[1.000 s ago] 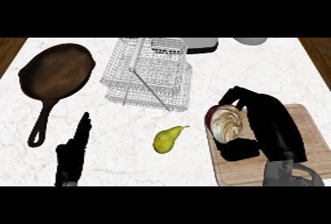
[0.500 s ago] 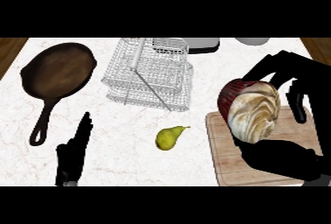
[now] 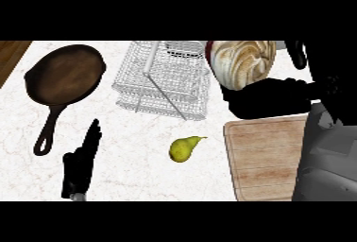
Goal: Pick the cupcake from the cutting board and place it in the tiered basket
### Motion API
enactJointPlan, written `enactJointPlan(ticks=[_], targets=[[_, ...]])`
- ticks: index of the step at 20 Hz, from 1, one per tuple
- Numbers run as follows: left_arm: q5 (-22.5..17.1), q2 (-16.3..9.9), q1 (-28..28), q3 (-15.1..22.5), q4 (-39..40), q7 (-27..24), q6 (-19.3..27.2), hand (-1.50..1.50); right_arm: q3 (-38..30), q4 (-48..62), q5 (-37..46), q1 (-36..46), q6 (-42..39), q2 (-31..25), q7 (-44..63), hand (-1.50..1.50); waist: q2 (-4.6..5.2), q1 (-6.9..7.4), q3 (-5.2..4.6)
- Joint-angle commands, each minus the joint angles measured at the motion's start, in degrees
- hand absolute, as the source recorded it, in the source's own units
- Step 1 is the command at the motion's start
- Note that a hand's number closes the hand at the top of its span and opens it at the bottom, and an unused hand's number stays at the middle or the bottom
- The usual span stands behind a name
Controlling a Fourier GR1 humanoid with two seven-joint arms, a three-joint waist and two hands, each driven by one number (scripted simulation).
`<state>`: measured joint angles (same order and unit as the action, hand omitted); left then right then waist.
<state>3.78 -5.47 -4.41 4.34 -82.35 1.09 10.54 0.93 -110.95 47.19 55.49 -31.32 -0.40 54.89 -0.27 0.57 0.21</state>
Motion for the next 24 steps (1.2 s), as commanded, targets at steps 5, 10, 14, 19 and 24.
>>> enactJointPlan(ticks=[5,10,14,19,24], targets=[[-0.44,-0.96,-1.92,-0.34,-2.06,2.39,-1.14,0.00,-0.61,19.10,3.75,5.79,11.82,0.39,-2.43,1.50,0.40,0.67,-0.23],[0.85,0.44,0.74,0.09,-2.56,5.60,0.82,0.00,-0.91,30.76,2.73,9.73,13.60,0.38,-8.48,1.50,0.39,0.43,-0.22],[-1.28,-1.23,0.32,-1.98,1.57,2.13,-2.33,0.00,1.97,39.99,3.02,10.03,19.13,0.40,-12.70,1.50,0.57,0.65,-0.26],[1.23,1.14,4.06,-0.82,4.30,2.49,0.23,0.00,5.70,50.18,1.96,14.98,25.60,0.40,-9.78,1.50,0.59,0.69,-0.27],[0.52,0.20,-1.16,-0.47,-0.25,1.19,-1.36,0.00,4.96,55.16,0.35,12.12,32.50,0.40,-13.91,1.50,0.42,0.56,-0.23]])
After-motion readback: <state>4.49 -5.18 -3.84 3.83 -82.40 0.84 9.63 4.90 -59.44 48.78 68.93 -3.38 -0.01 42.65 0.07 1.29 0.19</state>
